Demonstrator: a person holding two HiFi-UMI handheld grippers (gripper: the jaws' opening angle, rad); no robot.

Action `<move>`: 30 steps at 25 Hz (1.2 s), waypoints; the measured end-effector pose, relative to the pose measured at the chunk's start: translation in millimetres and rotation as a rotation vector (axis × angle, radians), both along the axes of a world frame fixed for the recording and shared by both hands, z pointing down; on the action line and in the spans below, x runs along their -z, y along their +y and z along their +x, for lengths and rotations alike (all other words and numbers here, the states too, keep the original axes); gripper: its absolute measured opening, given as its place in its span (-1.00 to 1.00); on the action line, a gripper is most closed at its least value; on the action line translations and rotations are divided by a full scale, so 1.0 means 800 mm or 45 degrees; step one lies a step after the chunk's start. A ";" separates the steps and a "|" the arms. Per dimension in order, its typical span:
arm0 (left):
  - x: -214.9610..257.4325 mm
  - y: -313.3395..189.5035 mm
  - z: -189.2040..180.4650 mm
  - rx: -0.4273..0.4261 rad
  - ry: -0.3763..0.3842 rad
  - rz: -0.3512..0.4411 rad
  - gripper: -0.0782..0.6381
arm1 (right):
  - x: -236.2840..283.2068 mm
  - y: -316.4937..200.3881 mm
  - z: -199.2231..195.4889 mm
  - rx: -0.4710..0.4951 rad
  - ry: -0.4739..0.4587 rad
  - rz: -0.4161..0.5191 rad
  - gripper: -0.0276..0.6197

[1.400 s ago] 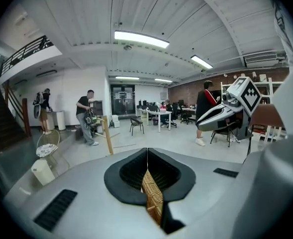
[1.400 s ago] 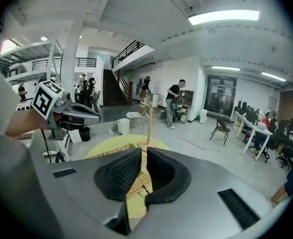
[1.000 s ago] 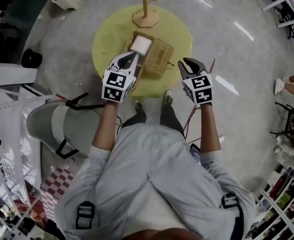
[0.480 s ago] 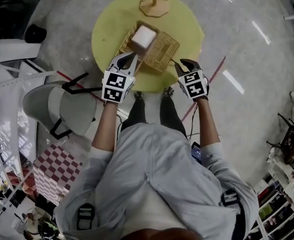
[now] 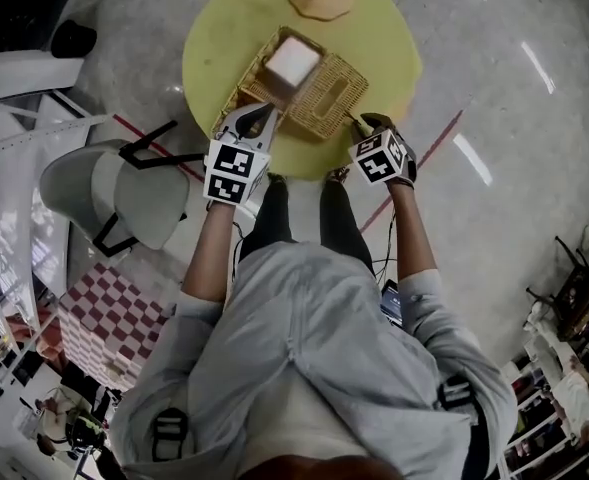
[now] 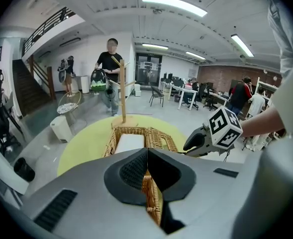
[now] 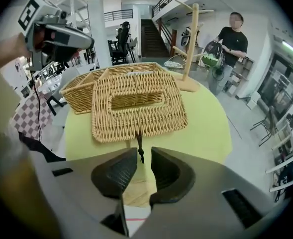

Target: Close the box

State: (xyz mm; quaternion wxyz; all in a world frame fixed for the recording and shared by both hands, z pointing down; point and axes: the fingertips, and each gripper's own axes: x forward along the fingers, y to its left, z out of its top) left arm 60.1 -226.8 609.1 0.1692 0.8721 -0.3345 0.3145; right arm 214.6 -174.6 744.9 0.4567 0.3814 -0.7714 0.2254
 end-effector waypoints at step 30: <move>0.085 -0.051 -0.082 0.069 0.142 0.170 -0.70 | 0.209 -0.067 -0.075 -0.007 -0.133 0.277 -0.82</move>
